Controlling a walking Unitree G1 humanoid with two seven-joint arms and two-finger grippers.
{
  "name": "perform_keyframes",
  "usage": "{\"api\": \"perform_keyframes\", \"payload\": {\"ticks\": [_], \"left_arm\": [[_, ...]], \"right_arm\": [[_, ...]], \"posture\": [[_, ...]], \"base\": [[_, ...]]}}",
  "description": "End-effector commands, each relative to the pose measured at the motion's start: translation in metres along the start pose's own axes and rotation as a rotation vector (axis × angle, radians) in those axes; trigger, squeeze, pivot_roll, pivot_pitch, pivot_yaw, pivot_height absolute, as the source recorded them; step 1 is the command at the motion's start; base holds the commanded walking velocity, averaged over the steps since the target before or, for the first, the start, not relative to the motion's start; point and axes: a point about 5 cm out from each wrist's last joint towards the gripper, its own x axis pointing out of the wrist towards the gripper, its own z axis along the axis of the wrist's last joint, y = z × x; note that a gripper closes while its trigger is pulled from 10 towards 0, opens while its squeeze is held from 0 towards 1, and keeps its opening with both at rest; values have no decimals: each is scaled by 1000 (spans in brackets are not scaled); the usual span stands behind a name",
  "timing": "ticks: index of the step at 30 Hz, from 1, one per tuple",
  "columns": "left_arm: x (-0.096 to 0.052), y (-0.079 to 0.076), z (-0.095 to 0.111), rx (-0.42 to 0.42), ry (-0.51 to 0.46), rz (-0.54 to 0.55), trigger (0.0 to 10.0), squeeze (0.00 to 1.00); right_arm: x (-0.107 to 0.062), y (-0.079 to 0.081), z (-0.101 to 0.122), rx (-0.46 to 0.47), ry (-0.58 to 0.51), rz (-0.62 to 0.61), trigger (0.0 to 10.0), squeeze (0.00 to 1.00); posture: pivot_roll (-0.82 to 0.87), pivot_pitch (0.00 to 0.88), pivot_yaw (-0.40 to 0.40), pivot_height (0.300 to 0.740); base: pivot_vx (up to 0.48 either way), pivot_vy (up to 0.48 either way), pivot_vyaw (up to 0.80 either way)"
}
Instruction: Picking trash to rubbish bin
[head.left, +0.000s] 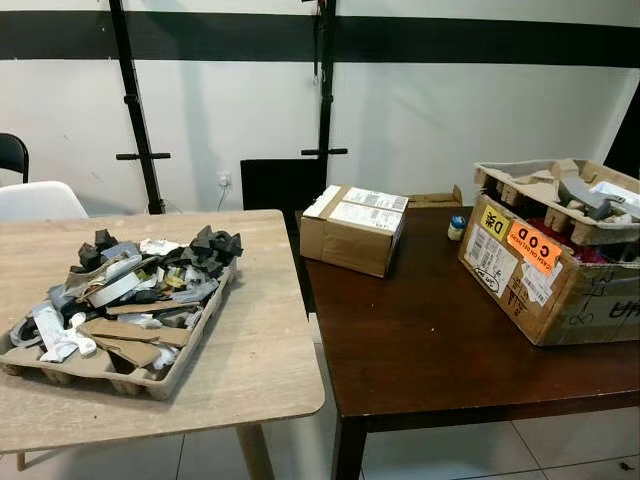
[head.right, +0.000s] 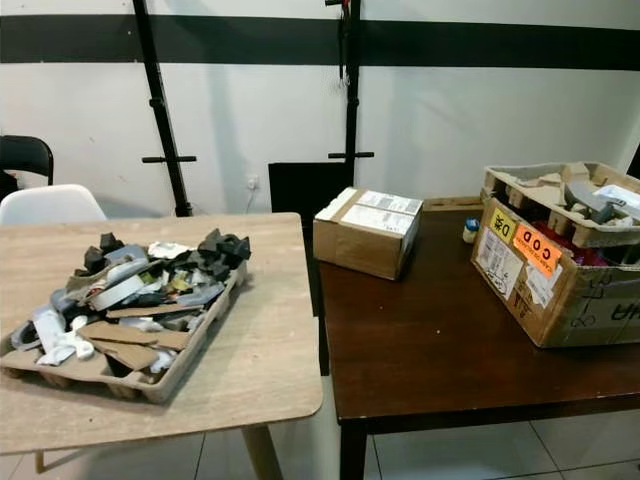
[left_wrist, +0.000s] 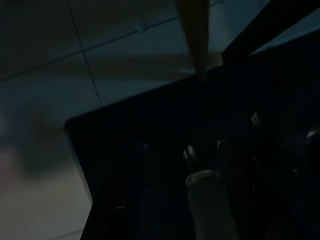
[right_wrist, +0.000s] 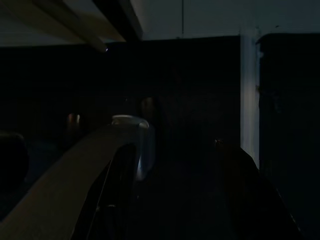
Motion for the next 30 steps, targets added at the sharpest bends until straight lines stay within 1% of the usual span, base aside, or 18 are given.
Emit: {"api": "perform_keyframes", "payload": {"ticks": [1, 6, 12, 13, 14, 19, 21, 22, 24, 25, 27, 28, 29, 30], "left_arm": [[-2, 5, -9, 7, 36, 20, 10000, 0], [-1, 0, -13, 24, 66, 14, 10000, 0], [-1, -2, -12, 21, 65, 10, 10000, 0], [-1, -3, -13, 61, 64, -11, 10000, 0], [-2, -3, -14, 73, 63, -20, 10000, 0], [-2, -1, -15, 85, 65, -17, 10000, 0], [-2, -2, -16, 106, 72, -32, 10000, 0], [-2, -2, -16, 106, 72, -32, 10000, 0], [-3, 0, -19, 142, 82, -42, 10000, 0], [-3, 0, -19, 142, 82, -42, 10000, 0], [-5, 2, -24, 153, 91, -41, 10000, 0], [-6, 4, -27, 188, 96, -43, 10000, 0], [-7, 8, -28, 217, 96, -44, 10000, 0], [-7, 8, -28, 217, 96, -44, 10000, 0]], "right_arm": [[-1, -1, -6, -8, 22, -8, 10000, 0], [-1, -5, -8, -29, 54, -42, 10000, 0], [-1, -6, -8, 8, 24, -76, 10000, 0], [-1, -4, -9, 17, 15, -80, 10000, 0], [-1, -3, -10, 20, 13, -82, 10000, 0], [-1, 3, -15, 19, 20, -89, 10000, 0], [-1, 9, -18, 11, 25, -82, 10000, 0], [-1, 9, -18, 11, 25, -82, 10000, 0], [-1, 19, -23, -22, 62, -47, 10000, 0], [-1, 19, -23, -22, 62, -47, 10000, 0], [-1, 30, -26, -59, 91, 0, 10000, 0], [-1, 37, -27, -76, 91, 21, 10000, 0], [-1, 44, -28, -89, 87, 34, 10000, 0], [-1, 44, -28, -89, 87, 34, 10000, 0]], "posture": [[-175, 69, -13, 740], [-176, 68, -7, 740], [-182, 79, -1, 740], [-180, 65, -4, 740], [-181, 63, -5, 740], [-187, 55, -12, 740], [-175, 60, -25, 740], [-175, 60, -25, 740], [-156, 85, -37, 740], [-156, 85, -37, 740], [-150, 85, -40, 740], [-155, 104, -26, 740], [-158, 96, -9, 740], [-158, 96, -9, 740]], "base": [[0, 0, 0], [0, 0, 0], [0, 0, 0], [0, 0, 0], [0, 0, 0], [0, 0, 0], [0, 0, 0], [0, 0, 0], [0, 0, 0], [0, 0, 0], [0, 0, 0], [0, 0, 0], [0, 0, 0], [0, 0, 0]]}}
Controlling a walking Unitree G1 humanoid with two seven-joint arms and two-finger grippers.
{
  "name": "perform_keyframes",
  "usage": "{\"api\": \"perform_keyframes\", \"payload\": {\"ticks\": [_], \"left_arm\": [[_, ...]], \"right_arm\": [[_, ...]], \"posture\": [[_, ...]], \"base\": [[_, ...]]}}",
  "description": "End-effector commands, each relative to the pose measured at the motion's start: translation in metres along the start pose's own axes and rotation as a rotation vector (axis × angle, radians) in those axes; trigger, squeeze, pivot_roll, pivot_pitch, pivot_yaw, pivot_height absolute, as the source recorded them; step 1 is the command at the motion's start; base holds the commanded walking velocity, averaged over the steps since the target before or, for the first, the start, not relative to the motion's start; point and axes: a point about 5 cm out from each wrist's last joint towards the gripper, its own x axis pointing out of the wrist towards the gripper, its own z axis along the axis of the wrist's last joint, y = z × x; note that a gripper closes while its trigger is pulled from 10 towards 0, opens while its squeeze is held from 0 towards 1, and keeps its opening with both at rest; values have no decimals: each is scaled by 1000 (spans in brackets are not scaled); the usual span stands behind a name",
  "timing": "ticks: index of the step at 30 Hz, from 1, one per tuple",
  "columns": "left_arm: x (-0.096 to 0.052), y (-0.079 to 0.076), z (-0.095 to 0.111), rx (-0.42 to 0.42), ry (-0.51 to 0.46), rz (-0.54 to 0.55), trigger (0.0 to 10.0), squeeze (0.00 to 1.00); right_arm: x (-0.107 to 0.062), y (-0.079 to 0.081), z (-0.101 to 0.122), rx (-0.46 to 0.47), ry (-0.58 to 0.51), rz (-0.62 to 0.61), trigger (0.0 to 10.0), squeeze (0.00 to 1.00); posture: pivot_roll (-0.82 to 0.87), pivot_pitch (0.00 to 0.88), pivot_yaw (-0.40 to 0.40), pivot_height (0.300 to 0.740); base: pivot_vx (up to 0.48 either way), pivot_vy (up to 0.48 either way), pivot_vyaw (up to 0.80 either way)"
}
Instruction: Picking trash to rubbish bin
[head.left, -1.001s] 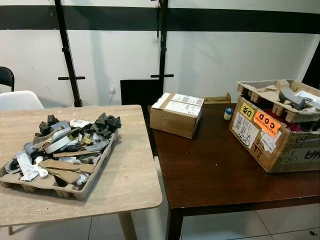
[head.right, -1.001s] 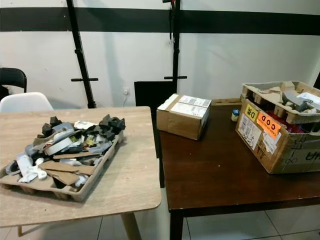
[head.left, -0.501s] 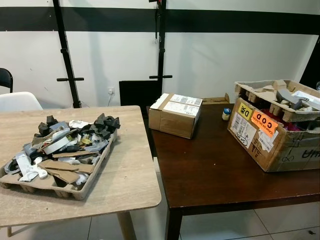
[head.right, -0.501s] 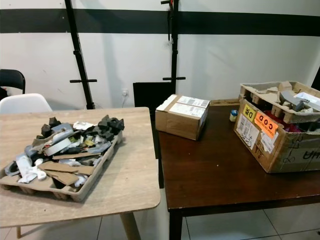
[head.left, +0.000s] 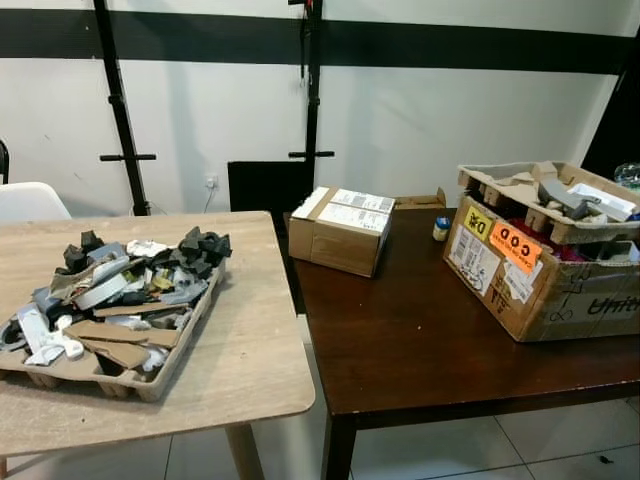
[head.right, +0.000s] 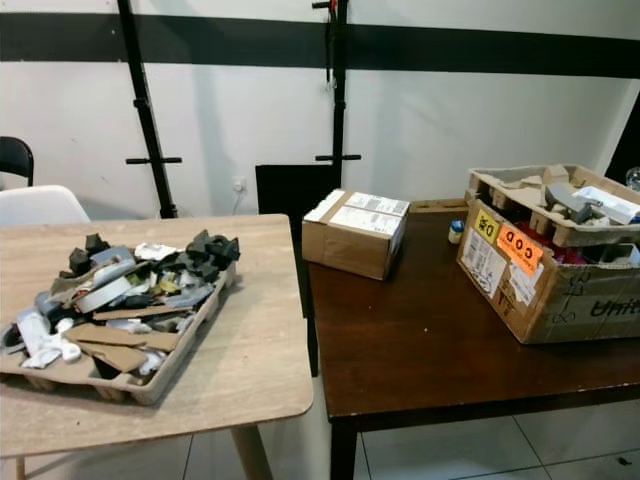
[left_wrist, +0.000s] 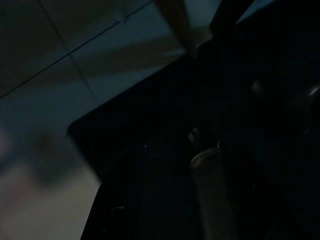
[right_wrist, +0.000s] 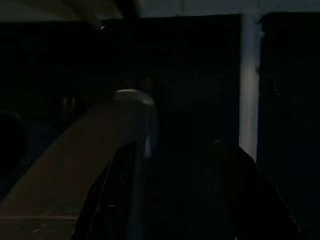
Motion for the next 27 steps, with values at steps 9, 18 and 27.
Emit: {"api": "perform_keyframes", "payload": {"ticks": [9, 18, 27], "left_arm": [[-6, 21, 13, 80, -87, -58, 10000, 0], [-20, 50, 11, 47, -189, -17, 10000, 0], [-21, 32, 40, 142, -297, -204, 10000, 0]], "right_arm": [[-6, -28, 19, -157, -114, 229, 10000, 0], [-9, -5, 54, -249, -268, 416, 10000, 0], [-25, 1, 77, -396, -369, 699, 10000, 0]], "posture": [[-73, 90, -58, 740], [-18, 86, -68, 740], [-16, 35, -13, 740]], "base": [[0, 0, 0], [0, 0, 0], [0, 0, 0]]}}
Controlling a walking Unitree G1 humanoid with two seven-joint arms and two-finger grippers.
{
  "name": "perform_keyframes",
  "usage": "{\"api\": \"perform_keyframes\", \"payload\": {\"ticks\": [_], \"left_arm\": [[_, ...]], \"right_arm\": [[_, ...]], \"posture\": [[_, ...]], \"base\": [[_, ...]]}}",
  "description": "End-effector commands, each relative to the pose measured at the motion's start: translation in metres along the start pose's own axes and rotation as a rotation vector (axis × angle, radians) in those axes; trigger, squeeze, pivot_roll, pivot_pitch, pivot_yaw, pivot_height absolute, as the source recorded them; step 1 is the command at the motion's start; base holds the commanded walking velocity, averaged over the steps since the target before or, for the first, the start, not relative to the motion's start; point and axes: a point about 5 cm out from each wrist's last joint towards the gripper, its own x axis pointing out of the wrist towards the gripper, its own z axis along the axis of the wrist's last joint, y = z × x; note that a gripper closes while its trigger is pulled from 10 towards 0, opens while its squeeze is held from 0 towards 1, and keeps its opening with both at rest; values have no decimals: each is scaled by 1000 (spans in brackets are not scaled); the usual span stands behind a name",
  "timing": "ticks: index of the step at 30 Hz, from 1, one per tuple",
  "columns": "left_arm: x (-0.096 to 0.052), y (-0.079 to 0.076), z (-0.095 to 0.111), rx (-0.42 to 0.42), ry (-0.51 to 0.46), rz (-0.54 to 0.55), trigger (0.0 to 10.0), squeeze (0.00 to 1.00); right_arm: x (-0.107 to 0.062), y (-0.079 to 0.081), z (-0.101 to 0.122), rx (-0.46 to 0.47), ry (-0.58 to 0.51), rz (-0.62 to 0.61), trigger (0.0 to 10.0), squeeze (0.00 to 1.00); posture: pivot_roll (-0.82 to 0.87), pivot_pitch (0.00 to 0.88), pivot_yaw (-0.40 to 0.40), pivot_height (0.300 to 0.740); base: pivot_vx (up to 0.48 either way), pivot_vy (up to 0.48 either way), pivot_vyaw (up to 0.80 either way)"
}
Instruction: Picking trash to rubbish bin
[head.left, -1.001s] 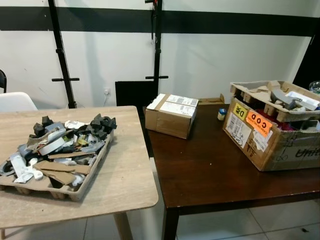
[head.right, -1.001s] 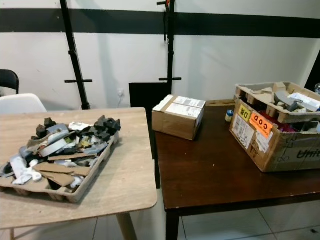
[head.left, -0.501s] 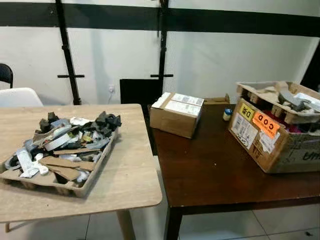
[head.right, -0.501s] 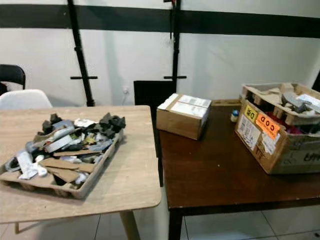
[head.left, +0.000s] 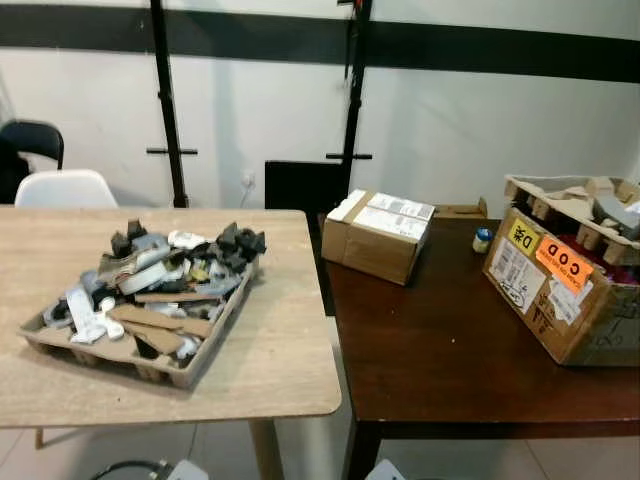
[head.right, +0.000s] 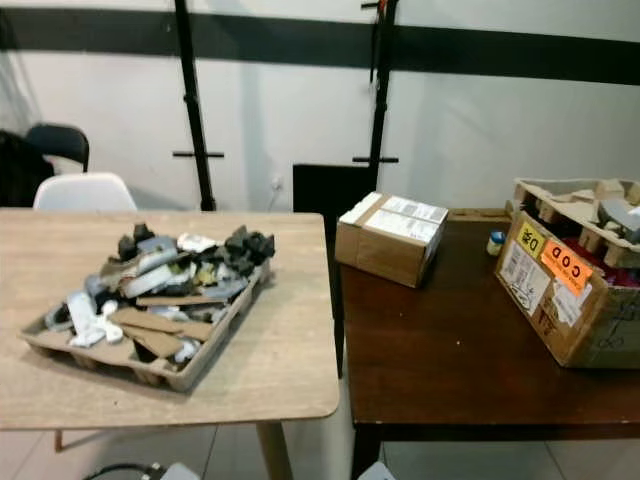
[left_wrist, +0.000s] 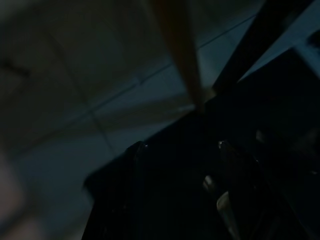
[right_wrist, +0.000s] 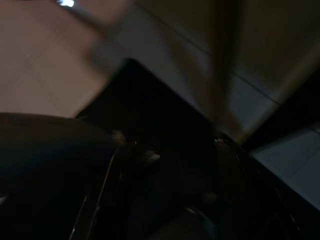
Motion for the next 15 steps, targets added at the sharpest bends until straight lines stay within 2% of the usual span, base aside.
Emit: {"api": "perform_keyframes", "payload": {"ticks": [1, 2, 4, 5, 6, 7, 8, 9, 12, 13, 14, 15], "left_arm": [[2, -11, 1, 48, 4, -94, 10000, 0], [2, -11, 1, 48, 4, -94, 10000, 0], [2, -17, 7, 84, -7, -195, 10000, 0], [2, -17, 7, 84, -7, -195, 10000, 0], [3, -20, 10, 88, -13, -237, 10000, 0], [0, -24, 13, 121, -15, -324, 10000, 0], [0, -24, 13, 121, -15, -324, 10000, 0], [-3, -28, 15, 144, -17, -389, 10000, 0], [-5, -30, 19, 153, -28, -442, 10000, 0], [-9, -28, 38, 107, -93, -506, 10000, 0], [-11, -26, 46, 90, -123, -525, 10000, 0], [-11, -26, 46, 90, -123, -525, 10000, 0]], "right_arm": [[-3, 2, 4, 0, -25, 78, 10000, 0], [-3, 2, 4, 0, -25, 78, 10000, 0], [-3, 8, 10, -11, -37, 186, 10000, 0], [-3, 8, 10, -11, -37, 186, 10000, 0], [-4, 10, 12, -14, -39, 233, 10000, 0], [-5, 13, 16, -6, -40, 306, 10000, 0], [-5, 13, 16, -6, -40, 306, 10000, 0], [-6, 16, 19, -4, -44, 359, 10000, 0], [-8, 18, 27, -2, -74, 400, 10000, 0], [-15, 21, 57, 39, -211, 484, 10000, 0], [-19, 23, 71, 60, -277, 517, 10000, 0], [-19, 23, 71, 60, -277, 517, 10000, 0]], "posture": [[-16, 35, -13, 740], [-16, 35, -13, 740], [-19, 39, -7, 740], [-19, 39, -7, 740], [-12, 38, -10, 740], [-13, 46, -11, 740], [-13, 46, -11, 740], [-20, 45, -7, 740], [-31, 48, -3, 740], [-45, 53, -3, 740], [-45, 53, -3, 740], [-45, 53, -3, 740]], "base": [[0, 0, 0], [0, 0, 0], [0, 0, 0], [0, 0, 0], [0, 0, 0], [0, 0, 0], [0, 0, 0], [0, 0, 0], [0, 0, 0], [0, 0, 0], [0, 0, 0], [0, 0, 0]]}}
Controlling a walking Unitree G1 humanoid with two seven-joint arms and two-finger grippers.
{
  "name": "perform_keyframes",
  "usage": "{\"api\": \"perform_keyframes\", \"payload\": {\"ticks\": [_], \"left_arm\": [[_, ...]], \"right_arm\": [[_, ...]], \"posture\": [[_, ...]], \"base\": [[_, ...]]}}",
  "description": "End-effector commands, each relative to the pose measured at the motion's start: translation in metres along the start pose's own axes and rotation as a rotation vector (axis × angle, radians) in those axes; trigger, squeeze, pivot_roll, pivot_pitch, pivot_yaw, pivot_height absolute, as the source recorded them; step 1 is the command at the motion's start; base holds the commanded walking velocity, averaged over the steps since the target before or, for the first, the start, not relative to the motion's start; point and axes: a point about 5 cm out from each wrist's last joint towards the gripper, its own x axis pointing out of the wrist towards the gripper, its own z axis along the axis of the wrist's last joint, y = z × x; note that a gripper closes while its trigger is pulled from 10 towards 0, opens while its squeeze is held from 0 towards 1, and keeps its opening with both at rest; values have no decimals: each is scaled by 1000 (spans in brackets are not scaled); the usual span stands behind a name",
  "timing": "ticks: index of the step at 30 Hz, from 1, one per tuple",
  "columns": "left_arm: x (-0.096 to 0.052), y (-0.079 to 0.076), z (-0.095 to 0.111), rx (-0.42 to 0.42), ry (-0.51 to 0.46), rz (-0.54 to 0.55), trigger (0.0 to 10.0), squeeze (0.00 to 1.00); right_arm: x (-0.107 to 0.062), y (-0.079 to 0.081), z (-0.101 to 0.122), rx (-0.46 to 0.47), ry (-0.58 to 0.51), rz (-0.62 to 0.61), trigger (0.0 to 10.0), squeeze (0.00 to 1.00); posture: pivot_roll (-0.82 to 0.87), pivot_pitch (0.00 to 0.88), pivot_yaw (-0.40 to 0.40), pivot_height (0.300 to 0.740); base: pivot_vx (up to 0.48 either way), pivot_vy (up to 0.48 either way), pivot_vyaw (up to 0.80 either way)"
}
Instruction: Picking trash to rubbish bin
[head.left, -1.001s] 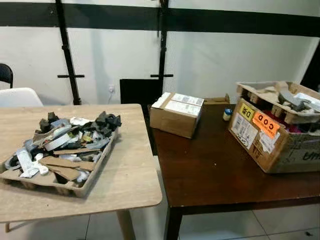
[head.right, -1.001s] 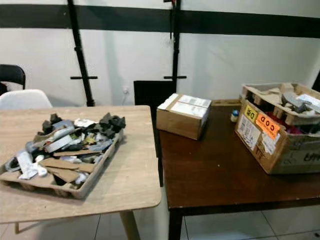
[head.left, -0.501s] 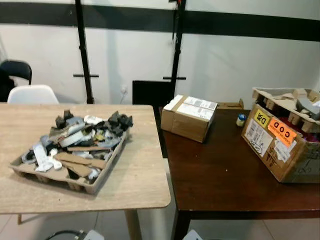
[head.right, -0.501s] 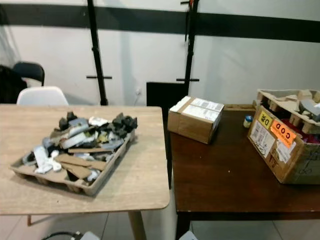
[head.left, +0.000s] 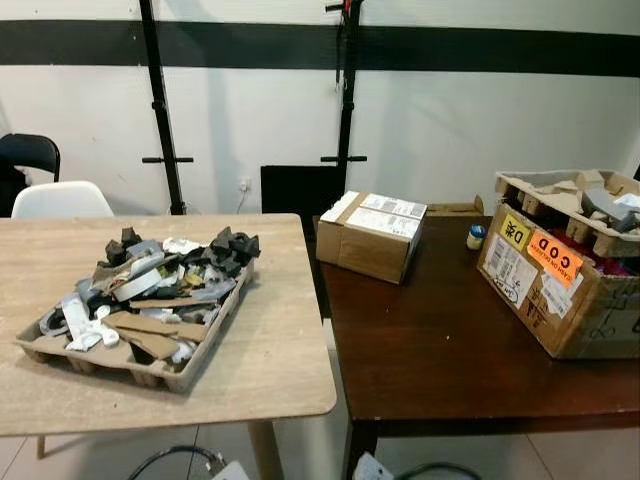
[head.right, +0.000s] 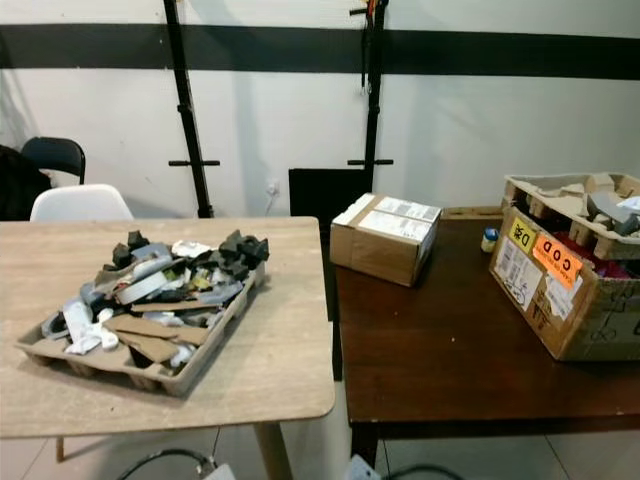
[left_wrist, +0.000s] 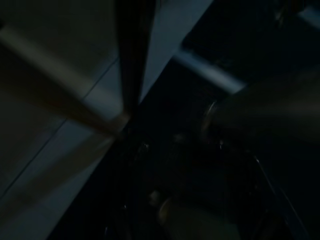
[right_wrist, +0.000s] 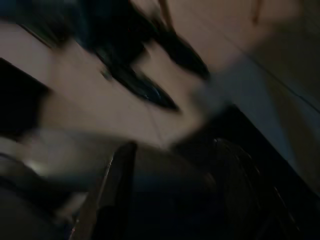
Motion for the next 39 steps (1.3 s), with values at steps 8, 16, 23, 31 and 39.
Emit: {"api": "perform_keyframes", "payload": {"ticks": [8, 16, 23, 31, 39], "left_arm": [[-24, 11, 52, 8, -153, -96, 10000, 0], [-53, 29, 114, 115, -369, 12, 10000, 0], [-79, 73, 189, 164, -601, 501, 10000, 0], [-94, 101, 215, 252, -443, 868, 10000, 0], [-112, 129, 192, -120, -364, 1209, 10000, 1000]], "right_arm": [[-9, 7, 91, -5, -398, 123, 10000, 0], [-24, -8, 152, -63, -647, -22, 10000, 0], [-32, -36, 177, -96, -662, -406, 10000, 0], [-21, -49, 172, -113, -561, -613, 10000, 0], [-8, -44, 164, -169, -495, -574, 10000, 0]], "posture": [[-46, 61, -25, 740], [-34, 59, -34, 740], [-15, 63, -27, 740], [-11, 71, -11, 740], [-11, 74, -9, 740]], "base": [[0, 0, 0], [0, 0, 0], [0, 0, 0], [0, 0, 0], [0, 0, 0]]}}
